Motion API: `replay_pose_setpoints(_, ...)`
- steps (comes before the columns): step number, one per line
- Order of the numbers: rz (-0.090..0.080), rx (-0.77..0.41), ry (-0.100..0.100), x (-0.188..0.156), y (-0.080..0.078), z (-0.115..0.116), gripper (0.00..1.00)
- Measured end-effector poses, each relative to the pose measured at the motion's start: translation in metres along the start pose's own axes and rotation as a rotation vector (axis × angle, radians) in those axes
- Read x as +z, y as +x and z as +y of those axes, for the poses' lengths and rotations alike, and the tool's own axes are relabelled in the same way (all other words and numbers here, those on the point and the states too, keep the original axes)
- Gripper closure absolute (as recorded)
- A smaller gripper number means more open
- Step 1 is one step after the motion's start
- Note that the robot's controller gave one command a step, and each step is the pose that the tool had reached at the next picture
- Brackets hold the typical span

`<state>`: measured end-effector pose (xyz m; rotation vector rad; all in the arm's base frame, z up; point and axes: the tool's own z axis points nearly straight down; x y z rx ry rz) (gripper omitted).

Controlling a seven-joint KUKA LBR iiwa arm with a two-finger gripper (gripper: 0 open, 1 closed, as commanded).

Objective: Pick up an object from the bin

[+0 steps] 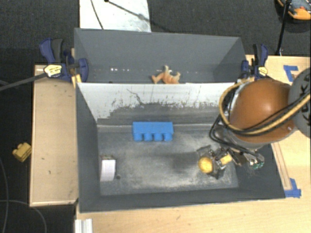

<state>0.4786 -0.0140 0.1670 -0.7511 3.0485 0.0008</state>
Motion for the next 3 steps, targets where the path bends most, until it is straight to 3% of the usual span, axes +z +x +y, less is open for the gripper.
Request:
replay_pose_setpoints(1, 0.0, 0.001, 0.0, 0.0, 0.0, 0.0, 1.0)
replay_pose_setpoints(2, -0.001, 0.008, 0.001, -0.121, -0.005, 0.007, 1.0)
replay_pose_setpoints(3, -0.001, 0.009, 0.001, -0.12, -0.005, 0.007, 1.0)
